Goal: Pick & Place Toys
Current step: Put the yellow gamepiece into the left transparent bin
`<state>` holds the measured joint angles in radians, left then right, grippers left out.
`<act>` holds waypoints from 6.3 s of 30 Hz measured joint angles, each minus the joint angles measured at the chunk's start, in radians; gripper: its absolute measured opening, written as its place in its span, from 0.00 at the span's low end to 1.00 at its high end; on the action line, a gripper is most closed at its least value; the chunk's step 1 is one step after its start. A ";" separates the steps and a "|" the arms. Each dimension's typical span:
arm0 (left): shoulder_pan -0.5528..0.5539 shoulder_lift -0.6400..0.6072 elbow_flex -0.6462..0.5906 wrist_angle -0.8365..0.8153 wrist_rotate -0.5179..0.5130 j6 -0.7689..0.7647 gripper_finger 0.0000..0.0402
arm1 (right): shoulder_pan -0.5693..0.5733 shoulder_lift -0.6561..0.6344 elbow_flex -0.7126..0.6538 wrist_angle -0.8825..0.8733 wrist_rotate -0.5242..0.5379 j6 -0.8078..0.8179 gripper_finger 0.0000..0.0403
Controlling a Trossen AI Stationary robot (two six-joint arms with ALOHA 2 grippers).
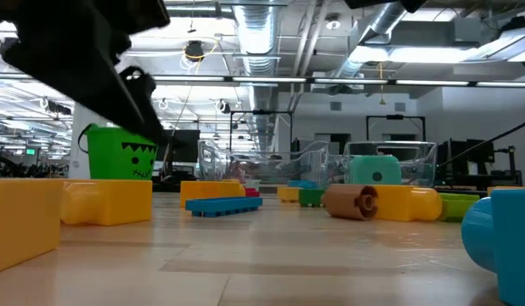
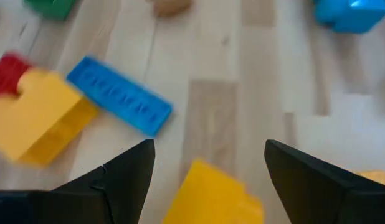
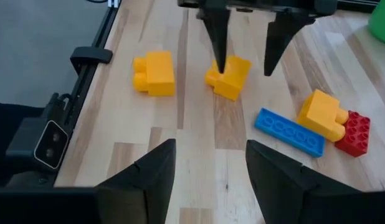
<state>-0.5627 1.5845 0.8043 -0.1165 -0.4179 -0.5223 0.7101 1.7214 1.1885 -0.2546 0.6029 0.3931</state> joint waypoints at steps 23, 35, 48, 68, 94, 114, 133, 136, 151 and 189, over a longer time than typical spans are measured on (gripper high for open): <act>-0.090 0.000 -0.053 -0.229 0.048 -0.546 0.77 | 0.000 0.000 0.001 0.000 0.000 0.009 0.46; -0.092 -0.006 -0.149 -0.155 -0.020 -0.511 0.78 | -0.006 0.000 0.001 -0.001 -0.001 0.003 0.46; -0.076 -0.007 -0.154 -0.149 -0.115 -0.442 0.98 | -0.006 0.000 0.001 0.000 -0.003 0.000 0.46; 0.026 -0.027 -0.414 0.139 -0.170 -0.309 0.99 | -0.005 -0.001 0.001 -0.003 -0.004 0.000 0.46; 0.175 -0.059 -0.569 0.626 -0.120 -0.008 0.99 | -0.005 -0.001 0.001 -0.006 -0.028 0.000 0.46; 0.175 -0.061 -0.567 0.636 -0.111 -0.090 0.46 | -0.005 -0.001 0.001 -0.008 -0.028 0.000 0.46; 0.156 -0.067 -0.565 0.652 -0.135 -0.089 0.01 | -0.005 -0.001 0.001 -0.008 -0.030 0.001 0.46; 0.139 -0.097 -0.565 0.652 -0.137 -0.083 0.01 | -0.005 -0.001 0.001 -0.008 -0.030 0.001 0.46; 0.289 -0.518 -0.554 0.737 -0.280 0.232 0.00 | -0.023 -0.001 0.001 -0.007 -0.029 -0.003 0.46; 1.008 -0.005 -0.100 0.596 0.234 0.271 0.00 | -0.041 -0.001 0.002 -0.049 -0.029 0.016 0.46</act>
<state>0.4454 1.5791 0.7044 0.4799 -0.1837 -0.2516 0.6694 1.7203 1.1900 -0.3040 0.5743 0.4092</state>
